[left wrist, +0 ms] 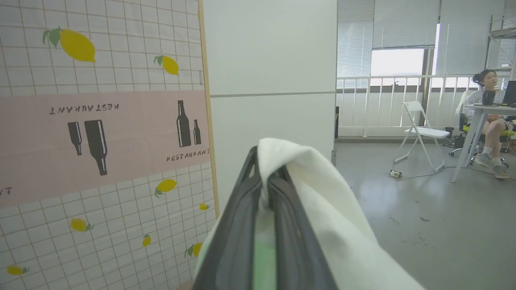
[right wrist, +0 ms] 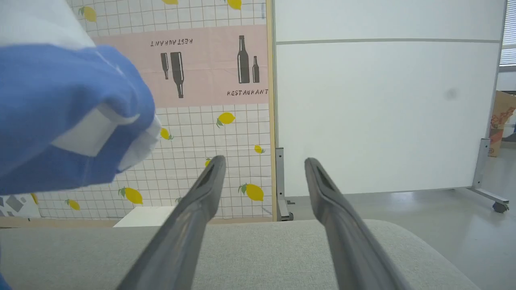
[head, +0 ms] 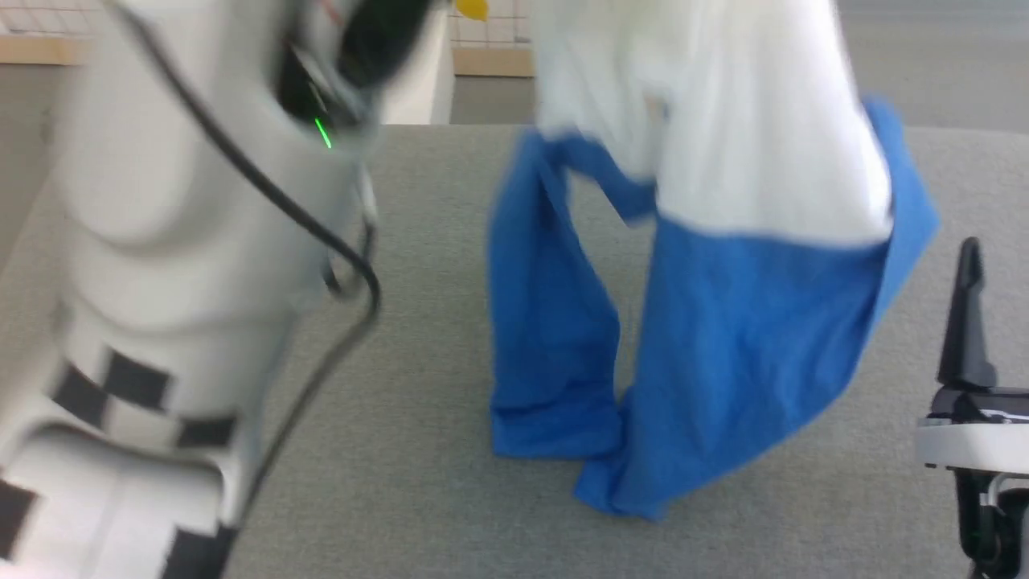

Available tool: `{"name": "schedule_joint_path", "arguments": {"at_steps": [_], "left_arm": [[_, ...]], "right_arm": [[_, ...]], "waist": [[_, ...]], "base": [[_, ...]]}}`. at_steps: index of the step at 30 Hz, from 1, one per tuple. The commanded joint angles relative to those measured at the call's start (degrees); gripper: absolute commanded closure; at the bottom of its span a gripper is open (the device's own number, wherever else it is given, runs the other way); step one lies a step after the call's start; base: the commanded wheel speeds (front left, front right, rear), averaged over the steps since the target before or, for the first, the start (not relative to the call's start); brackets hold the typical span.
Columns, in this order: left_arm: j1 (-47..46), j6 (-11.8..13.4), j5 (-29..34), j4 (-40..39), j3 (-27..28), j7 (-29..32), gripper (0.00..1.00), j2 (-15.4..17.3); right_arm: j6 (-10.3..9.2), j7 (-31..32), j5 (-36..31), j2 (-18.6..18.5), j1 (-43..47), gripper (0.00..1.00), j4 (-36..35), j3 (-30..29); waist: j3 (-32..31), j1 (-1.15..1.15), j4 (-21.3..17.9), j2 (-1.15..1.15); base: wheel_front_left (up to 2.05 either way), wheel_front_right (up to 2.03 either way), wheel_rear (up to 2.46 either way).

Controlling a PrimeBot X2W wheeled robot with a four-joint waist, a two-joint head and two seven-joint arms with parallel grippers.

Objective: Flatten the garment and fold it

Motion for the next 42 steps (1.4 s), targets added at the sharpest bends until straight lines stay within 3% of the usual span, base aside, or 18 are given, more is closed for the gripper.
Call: {"name": "schedule_joint_path", "arguments": {"at_steps": [1,9,13,19,20,21,25,29,38,42], "left_arm": [[4.29,-0.07,0.42,-0.32,-1.2,-0.44,1.0,0.16],[25.95,-2.37,4.51,1.53,-11.76,-2.66,1.0,5.72],[32.89,-2.89,5.35,6.85,-14.99,-4.98,1.0,6.3],[36.12,-3.69,6.87,15.87,-18.41,-8.52,1.0,3.81],[35.97,-3.64,7.04,17.03,-18.43,-9.49,0.73,3.24],[35.7,-3.45,7.22,17.75,-18.27,-10.45,0.0,2.79],[34.13,-3.0,6.65,17.96,-15.72,-15.91,0.0,1.16],[33.88,-1.77,7.35,13.77,-12.58,-21.24,0.0,3.52],[45.79,8.98,9.74,-2.98,-1.29,-32.8,0.0,14.72],[55.17,13.86,11.68,-9.7,3.19,-36.2,0.0,17.05]], "right_arm": [[-0.1,-0.42,0.43,0.04,-0.81,0.0,-0.33,-0.62],[-0.1,-0.47,0.59,0.04,-1.64,0.0,-1.4,-0.24],[-0.1,-0.48,0.44,0.04,-2.56,0.0,-1.57,0.9],[-0.1,-0.48,0.1,0.04,-3.32,0.0,-1.74,1.89],[-0.1,-0.48,0.03,0.04,-3.4,0.0,-1.75,1.92],[-0.1,-0.48,-0.02,0.04,-3.46,0.0,-1.71,1.93],[-0.1,-0.41,-0.19,0.04,-3.2,0.0,-1.32,1.68],[-0.1,-0.19,-0.07,0.04,-2.19,0.0,-0.98,1.43],[-0.1,0.45,0.21,0.04,0.04,0.0,-0.67,1.53],[-0.1,0.69,0.45,0.04,0.88,0.0,-0.67,2.04]], "waist": [[1.22,0.0,-1.47,0.0],[5.64,0.0,-4.65,0.0],[7.89,0.0,-5.79,0.0],[9.5,0.0,-6.23,0.0],[9.52,0.0,-6.13,0.0],[9.48,0.0,-6.03,0.0],[8.37,0.0,-4.98,0.0],[6.53,0.0,-3.79,0.0],[4.1,0.0,-2.05,0.0],[4.14,0.0,-1.84,0.0]], "base": [[0.0,0.0,0.0],[0.0,0.0,0.0],[0.0,0.0,0.0],[0.0,0.0,0.0],[0.0,0.0,0.0],[0.0,0.0,0.0],[0.0,0.0,0.0],[0.0,0.0,0.0],[0.0,0.0,0.0],[0.0,0.0,0.0]]}}
